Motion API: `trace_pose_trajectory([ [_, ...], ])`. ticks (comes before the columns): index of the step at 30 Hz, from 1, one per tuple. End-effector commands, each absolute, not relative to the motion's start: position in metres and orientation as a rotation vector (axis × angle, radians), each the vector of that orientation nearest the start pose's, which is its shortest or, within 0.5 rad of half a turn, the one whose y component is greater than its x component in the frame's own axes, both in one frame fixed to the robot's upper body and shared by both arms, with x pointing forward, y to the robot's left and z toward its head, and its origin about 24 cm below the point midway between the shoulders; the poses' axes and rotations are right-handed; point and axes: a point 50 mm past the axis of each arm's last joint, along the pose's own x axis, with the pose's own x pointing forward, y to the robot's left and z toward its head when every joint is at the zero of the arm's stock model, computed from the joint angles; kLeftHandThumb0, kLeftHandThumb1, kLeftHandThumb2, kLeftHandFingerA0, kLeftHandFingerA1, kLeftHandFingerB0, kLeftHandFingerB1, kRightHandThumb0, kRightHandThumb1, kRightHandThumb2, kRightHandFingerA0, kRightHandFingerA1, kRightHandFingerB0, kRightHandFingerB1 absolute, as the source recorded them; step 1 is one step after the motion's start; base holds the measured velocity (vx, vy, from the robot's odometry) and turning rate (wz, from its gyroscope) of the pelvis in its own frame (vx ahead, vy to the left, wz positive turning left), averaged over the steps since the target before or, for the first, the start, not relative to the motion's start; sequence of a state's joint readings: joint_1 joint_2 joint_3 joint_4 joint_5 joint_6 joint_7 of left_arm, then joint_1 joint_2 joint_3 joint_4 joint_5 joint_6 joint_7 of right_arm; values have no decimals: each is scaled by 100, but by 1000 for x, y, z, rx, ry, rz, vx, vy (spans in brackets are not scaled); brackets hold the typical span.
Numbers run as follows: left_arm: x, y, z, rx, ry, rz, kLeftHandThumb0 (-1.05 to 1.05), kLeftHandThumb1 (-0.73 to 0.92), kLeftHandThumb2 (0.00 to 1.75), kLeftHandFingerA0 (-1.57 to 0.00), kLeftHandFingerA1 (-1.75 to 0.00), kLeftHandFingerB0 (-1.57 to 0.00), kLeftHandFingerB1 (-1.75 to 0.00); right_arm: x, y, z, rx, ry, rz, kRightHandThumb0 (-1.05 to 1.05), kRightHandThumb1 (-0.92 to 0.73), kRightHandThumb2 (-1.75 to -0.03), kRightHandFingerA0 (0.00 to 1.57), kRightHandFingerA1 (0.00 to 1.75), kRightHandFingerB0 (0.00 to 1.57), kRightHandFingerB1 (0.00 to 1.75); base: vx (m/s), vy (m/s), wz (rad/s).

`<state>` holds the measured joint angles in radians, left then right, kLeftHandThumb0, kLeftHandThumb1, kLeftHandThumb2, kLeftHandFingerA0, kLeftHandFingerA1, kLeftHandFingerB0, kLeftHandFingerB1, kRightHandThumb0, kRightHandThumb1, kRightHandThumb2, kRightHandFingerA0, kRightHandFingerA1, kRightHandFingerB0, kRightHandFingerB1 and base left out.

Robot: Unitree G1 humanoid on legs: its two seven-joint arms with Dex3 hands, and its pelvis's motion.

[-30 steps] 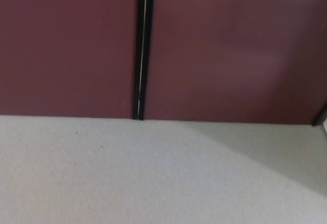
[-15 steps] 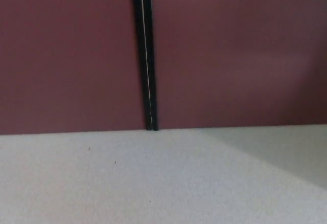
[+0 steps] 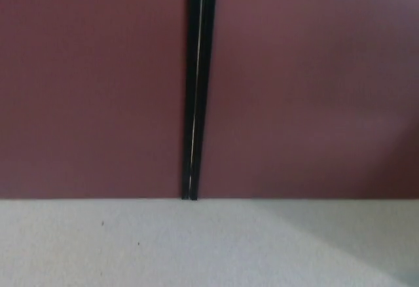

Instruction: The robot walks towards the door handle and put its right hand on it and twist the handle

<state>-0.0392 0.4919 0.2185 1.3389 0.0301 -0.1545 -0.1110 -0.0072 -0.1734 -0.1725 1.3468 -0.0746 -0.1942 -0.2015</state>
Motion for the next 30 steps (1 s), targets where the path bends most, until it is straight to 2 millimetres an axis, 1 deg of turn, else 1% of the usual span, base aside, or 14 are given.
trace_pose_trajectory([
  [1, 88, 347, -116, 270, 1098, 320, -24, 58, 57, -76, -59, -62, -47, 73, -240, -162, -253, 1150, -365, -22, -58, -58, 88, 69, 50, 41, 168, -4, 1],
  [13, 90, 347, -115, 265, 1093, 323, -25, 58, 57, -76, -59, -63, -47, 74, -241, -162, -291, 1161, -328, -21, -59, -58, 86, 64, 50, 41, 216, -23, -3],
  [16, 89, 347, -115, 263, 1090, 326, -25, 58, 57, -76, -59, -63, -47, 73, -240, -162, -266, 1155, -333, -20, -60, -58, 85, 65, 50, 41, 135, 77, -4],
  [19, 89, 347, -115, 263, 1090, 326, -25, 58, 57, -76, -59, -63, -47, 73, -240, -162, -266, 1155, -333, -20, -60, -58, 85, 65, 50, 41, 170, 197, -3],
  [27, 85, 347, -116, 286, 1101, 320, -25, 58, 57, -76, -60, -63, -47, 71, -238, -163, -283, 1181, -316, -18, -58, -57, 87, 69, 49, 40, 243, 62, 2],
  [30, 84, 347, -117, 285, 1106, 321, -25, 58, 57, -76, -60, -63, -47, 69, -237, -164, -248, 1180, -332, -17, -58, -57, 86, 70, 48, 40, 187, 61, 8],
])
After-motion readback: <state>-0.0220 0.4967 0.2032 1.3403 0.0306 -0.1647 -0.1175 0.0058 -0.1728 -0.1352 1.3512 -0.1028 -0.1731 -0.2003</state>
